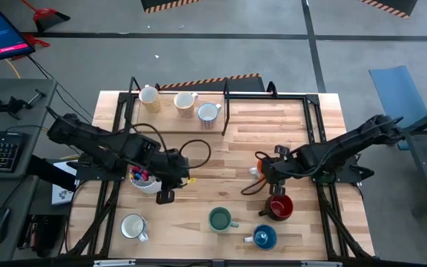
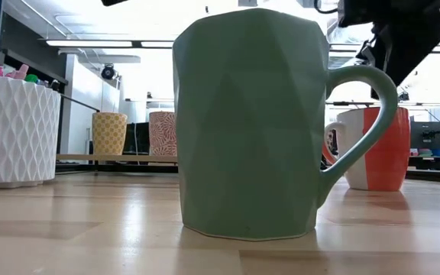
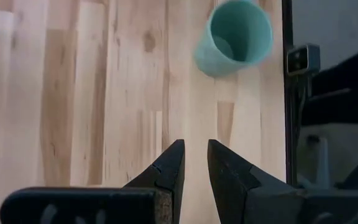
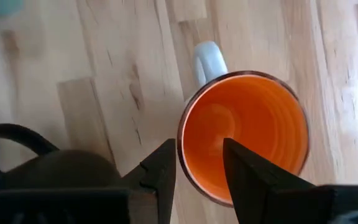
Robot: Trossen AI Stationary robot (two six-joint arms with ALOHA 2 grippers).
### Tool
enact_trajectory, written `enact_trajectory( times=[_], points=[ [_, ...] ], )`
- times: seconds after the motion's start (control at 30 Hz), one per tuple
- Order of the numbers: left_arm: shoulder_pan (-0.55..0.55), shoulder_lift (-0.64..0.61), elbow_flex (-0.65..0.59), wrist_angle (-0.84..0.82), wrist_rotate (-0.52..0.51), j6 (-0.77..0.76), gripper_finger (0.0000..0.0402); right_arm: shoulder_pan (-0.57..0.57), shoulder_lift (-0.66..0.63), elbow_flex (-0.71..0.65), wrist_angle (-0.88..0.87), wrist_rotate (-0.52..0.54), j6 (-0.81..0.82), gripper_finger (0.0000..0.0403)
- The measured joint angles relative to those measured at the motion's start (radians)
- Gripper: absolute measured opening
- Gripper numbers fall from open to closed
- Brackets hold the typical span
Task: Place coffee mugs
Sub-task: Move the orange mug to the center of the table
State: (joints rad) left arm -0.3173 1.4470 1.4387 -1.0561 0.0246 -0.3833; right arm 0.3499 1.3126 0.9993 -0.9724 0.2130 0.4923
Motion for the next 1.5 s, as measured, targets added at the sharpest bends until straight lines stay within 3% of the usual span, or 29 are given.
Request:
enact_trajectory(
  times=[0.17,0.5,0.77,0.87,1.03,1.2,1.33,1.5],
  points=[
    [-0.006,-0.03,0.0,-0.043,-0.041,-0.055,0.006,0.0,0.07,0.003,0.014,0.037,-0.029,0.011],
    [-0.014,-0.11,0.0,-0.174,-0.111,-0.085,0.006,-0.005,0.171,0.0,0.054,0.0,-0.048,0.011],
    [-0.014,-0.232,0.0,-0.387,-0.276,-0.184,0.006,-0.026,0.231,0.0,0.098,-0.029,-0.015,0.0109],
    [-0.013,-0.279,0.001,-0.417,-0.306,-0.237,0.006,-0.034,0.237,0.0,0.104,-0.03,0.006,0.0089],
    [-0.014,-0.342,0.001,-0.426,-0.352,-0.243,0.006,-0.046,0.239,0.0,0.12,-0.034,0.009,0.0012],
    [-0.014,-0.401,0.0,-0.525,-0.436,-0.235,0.006,-0.062,0.239,0.001,0.118,-0.019,0.035,0.0004],
    [-0.013,-0.501,-0.02,-0.504,-0.517,-0.187,0.006,-0.073,0.238,0.058,0.105,-0.004,0.063,0.0002],
    [-0.004,-0.65,-0.082,-0.503,-0.595,-0.233,0.006,-0.105,0.237,0.233,0.027,0.033,0.06,0.0002]
  ],
)
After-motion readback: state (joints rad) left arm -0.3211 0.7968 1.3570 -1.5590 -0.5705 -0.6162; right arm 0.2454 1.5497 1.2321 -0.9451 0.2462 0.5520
